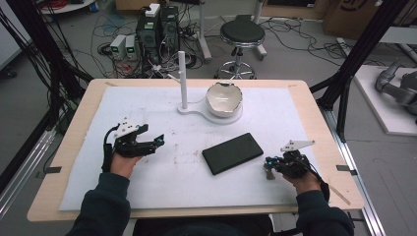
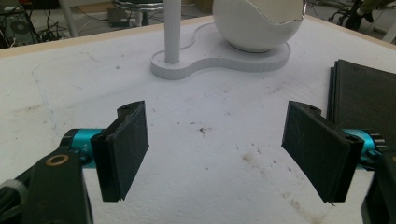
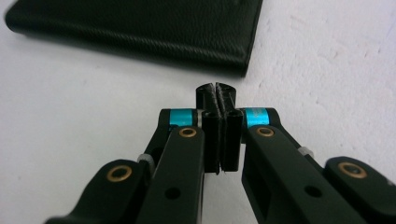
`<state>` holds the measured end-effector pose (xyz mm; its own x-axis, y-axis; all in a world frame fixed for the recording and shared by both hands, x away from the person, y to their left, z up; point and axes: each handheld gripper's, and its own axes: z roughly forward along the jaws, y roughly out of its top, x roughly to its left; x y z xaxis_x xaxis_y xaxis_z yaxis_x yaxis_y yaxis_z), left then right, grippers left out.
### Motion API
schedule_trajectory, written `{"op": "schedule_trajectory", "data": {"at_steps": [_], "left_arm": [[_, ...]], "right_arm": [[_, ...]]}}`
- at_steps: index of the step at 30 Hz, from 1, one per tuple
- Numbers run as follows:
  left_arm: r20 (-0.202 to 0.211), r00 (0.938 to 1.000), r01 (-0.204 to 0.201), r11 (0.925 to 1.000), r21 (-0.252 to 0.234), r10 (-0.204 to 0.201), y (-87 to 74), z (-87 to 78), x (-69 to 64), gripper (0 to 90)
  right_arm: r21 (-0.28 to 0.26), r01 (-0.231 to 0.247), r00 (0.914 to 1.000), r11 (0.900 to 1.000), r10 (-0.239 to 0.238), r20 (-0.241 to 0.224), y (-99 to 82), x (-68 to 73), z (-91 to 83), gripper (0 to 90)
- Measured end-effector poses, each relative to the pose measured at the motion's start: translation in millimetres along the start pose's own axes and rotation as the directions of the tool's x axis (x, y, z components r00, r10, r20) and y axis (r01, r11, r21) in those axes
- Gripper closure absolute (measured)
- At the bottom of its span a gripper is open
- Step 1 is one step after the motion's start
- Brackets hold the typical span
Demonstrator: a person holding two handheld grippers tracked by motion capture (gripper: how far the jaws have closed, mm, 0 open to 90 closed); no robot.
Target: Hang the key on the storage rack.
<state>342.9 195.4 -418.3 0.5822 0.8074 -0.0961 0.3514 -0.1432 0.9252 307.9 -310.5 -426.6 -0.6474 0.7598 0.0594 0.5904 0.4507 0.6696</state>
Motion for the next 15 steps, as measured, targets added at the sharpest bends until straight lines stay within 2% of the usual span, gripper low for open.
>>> {"op": "schedule_trajectory", "data": {"at_steps": [1,2,5,8,10,11,13,15], "left_arm": [[-0.002,1.0000,0.000,1.0000,0.000,0.000,0.0,0.0,0.1,22.4],[-0.001,1.0000,0.003,1.0000,0.000,-0.003,-0.1,0.0,0.0,22.4],[0.001,1.0000,0.000,1.0000,0.001,0.000,0.0,0.0,-0.1,22.4],[0.000,1.0000,0.002,1.0000,0.000,-0.002,0.0,-0.3,0.1,22.4],[-0.002,1.0000,0.003,1.0000,0.002,-0.003,0.0,-0.4,0.3,22.4],[-0.003,1.0000,0.004,1.0000,0.001,-0.004,-0.1,-0.4,0.4,22.4],[-0.004,1.0000,0.004,1.0000,0.002,-0.004,-0.1,-0.4,0.3,22.4],[-0.005,1.0000,0.000,1.0000,0.003,0.000,0.1,-0.6,0.2,22.4]], "right_arm": [[-0.025,-0.002,1.0000,0.9997,0.002,-0.005,0.9,0.6,-2.9,90.0],[-0.025,-0.002,1.0000,0.9997,0.002,-0.005,0.9,0.6,-2.9,90.0],[-0.059,-0.018,0.9989,0.9981,0.015,-0.044,2.1,0.8,-7.6,90.0],[-0.093,-0.054,0.9965,0.9942,0.048,-0.069,2.7,-0.7,-11.1,90.0],[-0.128,-0.072,0.9949,0.9892,0.062,-0.080,4.4,-1.4,-16.0,90.0],[-0.165,-0.079,0.9944,0.9831,0.066,-0.083,7.4,-1.2,-22.5,90.0],[-0.184,-0.078,0.9944,0.9797,0.064,-0.084,9.0,-1.3,-25.6,90.0],[-0.233,-0.073,0.9946,0.9698,0.054,-0.089,15.3,-0.6,-33.0,90.0]]}}
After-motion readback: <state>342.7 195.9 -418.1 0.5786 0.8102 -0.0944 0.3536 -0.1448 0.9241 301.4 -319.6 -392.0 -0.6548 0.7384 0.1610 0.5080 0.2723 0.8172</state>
